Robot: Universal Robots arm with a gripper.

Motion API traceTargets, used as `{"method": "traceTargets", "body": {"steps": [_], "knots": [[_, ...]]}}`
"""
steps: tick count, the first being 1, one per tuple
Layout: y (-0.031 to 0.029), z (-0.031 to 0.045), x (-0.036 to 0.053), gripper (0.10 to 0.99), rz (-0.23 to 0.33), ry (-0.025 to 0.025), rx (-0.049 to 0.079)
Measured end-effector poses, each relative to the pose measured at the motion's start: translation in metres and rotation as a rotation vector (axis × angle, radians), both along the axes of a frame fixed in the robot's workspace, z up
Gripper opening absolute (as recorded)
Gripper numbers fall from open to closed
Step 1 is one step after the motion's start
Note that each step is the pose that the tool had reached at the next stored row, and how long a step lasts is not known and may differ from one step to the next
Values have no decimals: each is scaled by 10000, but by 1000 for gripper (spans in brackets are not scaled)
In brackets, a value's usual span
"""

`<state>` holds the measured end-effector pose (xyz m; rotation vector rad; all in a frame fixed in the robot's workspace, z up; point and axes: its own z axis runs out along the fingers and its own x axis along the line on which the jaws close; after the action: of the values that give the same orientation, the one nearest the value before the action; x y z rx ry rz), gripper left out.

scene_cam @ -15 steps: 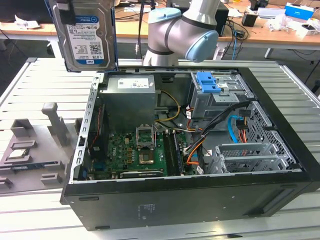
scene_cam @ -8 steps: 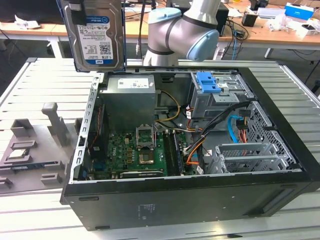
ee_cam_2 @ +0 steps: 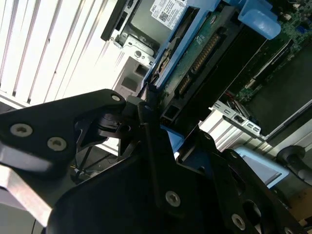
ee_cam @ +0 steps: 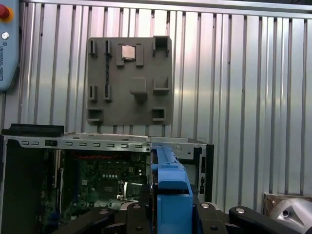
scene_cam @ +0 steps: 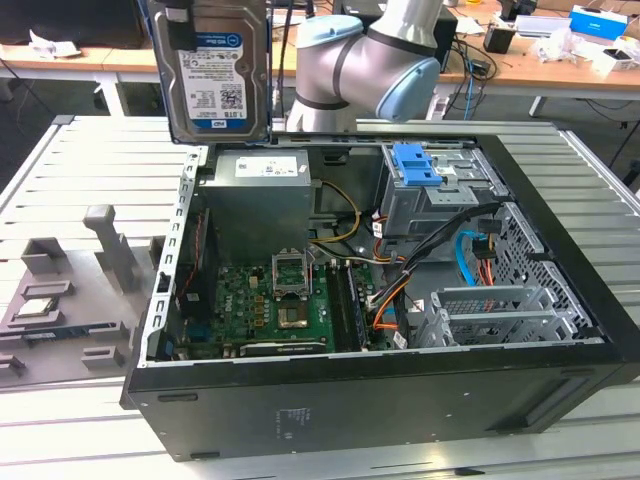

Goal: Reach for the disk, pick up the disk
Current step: 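Pick up the disk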

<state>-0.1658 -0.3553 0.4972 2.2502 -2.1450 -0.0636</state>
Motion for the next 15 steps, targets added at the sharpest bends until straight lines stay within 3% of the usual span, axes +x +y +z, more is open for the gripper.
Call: {"method": "traceTargets", "body": {"steps": [2, 12, 15], "knots": [[0, 0, 114, 369, -2, 14, 1], [0, 0, 475, 369, 1, 54, 0], [0, 0, 623, 369, 1, 69, 0]]}}
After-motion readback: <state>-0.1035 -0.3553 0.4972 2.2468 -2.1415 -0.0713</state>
